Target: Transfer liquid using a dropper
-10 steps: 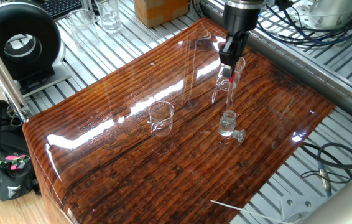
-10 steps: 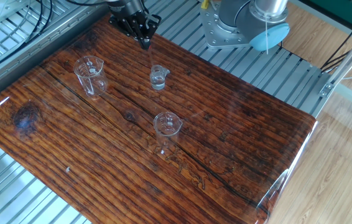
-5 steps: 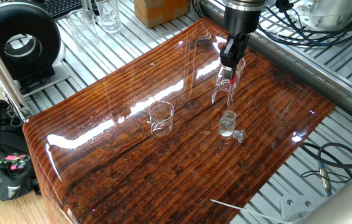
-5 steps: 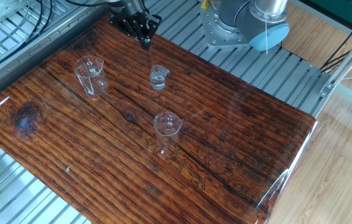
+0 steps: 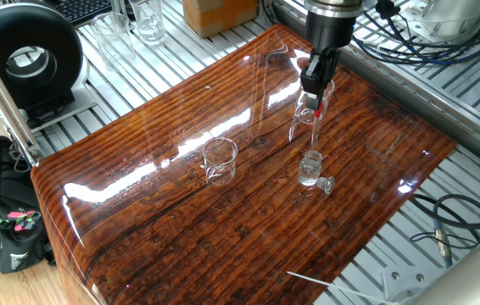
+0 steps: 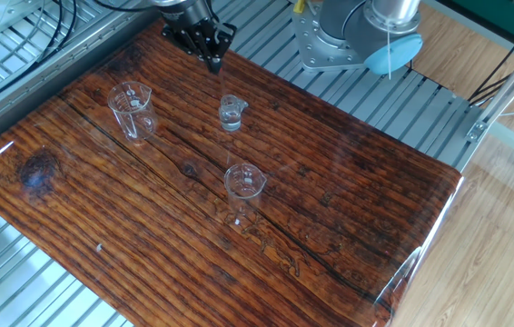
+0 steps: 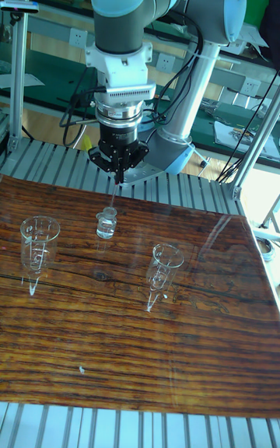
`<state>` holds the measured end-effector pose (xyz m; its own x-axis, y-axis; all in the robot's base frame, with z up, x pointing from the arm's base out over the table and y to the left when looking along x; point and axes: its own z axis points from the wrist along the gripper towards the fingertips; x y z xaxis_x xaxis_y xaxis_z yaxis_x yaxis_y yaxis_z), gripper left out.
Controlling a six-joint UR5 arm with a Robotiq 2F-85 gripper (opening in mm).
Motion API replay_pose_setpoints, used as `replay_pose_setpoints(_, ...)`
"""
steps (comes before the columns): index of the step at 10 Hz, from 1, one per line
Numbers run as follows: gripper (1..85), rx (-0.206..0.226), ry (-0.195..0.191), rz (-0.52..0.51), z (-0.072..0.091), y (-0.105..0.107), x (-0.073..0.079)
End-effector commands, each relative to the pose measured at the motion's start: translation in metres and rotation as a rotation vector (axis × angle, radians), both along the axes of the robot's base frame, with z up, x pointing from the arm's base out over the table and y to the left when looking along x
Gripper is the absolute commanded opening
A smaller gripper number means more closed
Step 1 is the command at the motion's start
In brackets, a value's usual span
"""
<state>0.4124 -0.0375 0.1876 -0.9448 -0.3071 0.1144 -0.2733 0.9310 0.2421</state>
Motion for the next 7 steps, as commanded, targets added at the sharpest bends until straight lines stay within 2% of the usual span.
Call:
replay_pose_setpoints(1,1.7,0.012,-0.01,-0.001,-0.0091,0.0011,0.0008)
replay_pose_setpoints(7,1.7,0.025,-0.022,-0.006,-0.0174,0.0052,0.0027)
